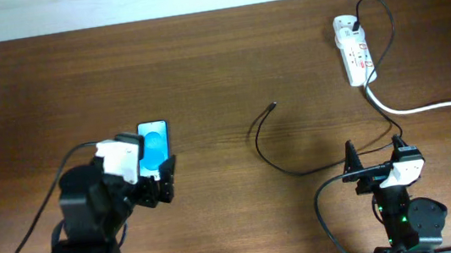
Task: Plug charger to phone and switch on socket
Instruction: 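Move the left gripper forward over the blue-screen phone, then lower the left gripper and close it on the phone's sides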
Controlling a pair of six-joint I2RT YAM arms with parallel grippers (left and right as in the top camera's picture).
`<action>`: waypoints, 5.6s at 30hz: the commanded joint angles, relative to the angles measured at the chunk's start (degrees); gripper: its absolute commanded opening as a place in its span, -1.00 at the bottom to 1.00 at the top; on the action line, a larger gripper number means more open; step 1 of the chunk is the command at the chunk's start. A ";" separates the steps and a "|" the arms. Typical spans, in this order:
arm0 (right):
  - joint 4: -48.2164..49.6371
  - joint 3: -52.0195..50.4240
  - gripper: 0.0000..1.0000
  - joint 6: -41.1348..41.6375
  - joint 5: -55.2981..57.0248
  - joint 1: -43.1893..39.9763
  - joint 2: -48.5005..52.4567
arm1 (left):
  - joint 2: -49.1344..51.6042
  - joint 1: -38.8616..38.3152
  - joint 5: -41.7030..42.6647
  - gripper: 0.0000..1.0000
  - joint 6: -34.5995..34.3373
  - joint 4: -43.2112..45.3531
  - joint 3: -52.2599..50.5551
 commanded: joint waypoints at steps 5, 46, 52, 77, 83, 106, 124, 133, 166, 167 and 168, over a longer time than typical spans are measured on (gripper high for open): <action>-0.44 -0.28 0.96 0.22 0.46 0.04 -0.44 | 8.31 0.35 12.20 0.98 -0.63 -1.03 1.11; -0.42 -0.28 0.97 0.22 0.46 0.04 -0.44 | 38.01 0.33 -12.04 0.99 -10.93 -1.31 15.39; -0.42 -0.28 0.96 0.22 0.46 0.04 -0.44 | 41.18 0.33 -12.02 0.98 -10.91 -1.31 15.37; -0.42 -0.28 0.96 0.22 0.46 0.04 -0.44 | 55.41 0.33 -12.41 0.99 -8.52 5.60 15.34; -0.42 -0.28 0.96 0.24 0.46 0.04 -0.44 | 56.46 0.35 -12.92 0.99 -3.96 6.47 15.34; -0.42 -0.28 0.96 0.24 0.46 0.79 -0.44 | 58.69 0.35 -16.17 0.98 -4.00 6.99 15.34; -0.42 -0.28 0.97 0.24 0.44 0.79 -0.44 | 62.18 0.35 -17.51 0.99 -3.13 2.78 15.34; -0.44 -0.28 0.97 0.22 0.46 0.79 -0.44 | 62.18 0.35 -17.53 0.93 -3.15 2.08 15.34; -0.42 -0.28 0.97 0.22 0.46 0.81 -0.44 | 62.18 0.35 -15.96 0.23 -3.17 1.68 15.26; -0.42 -0.28 0.97 0.24 0.46 0.79 -0.44 | 62.20 0.33 -15.96 0.23 -3.17 1.68 15.26; -0.42 -0.28 0.96 0.24 0.46 0.81 -0.44 | 62.18 0.33 -15.96 0.22 -3.17 1.68 15.26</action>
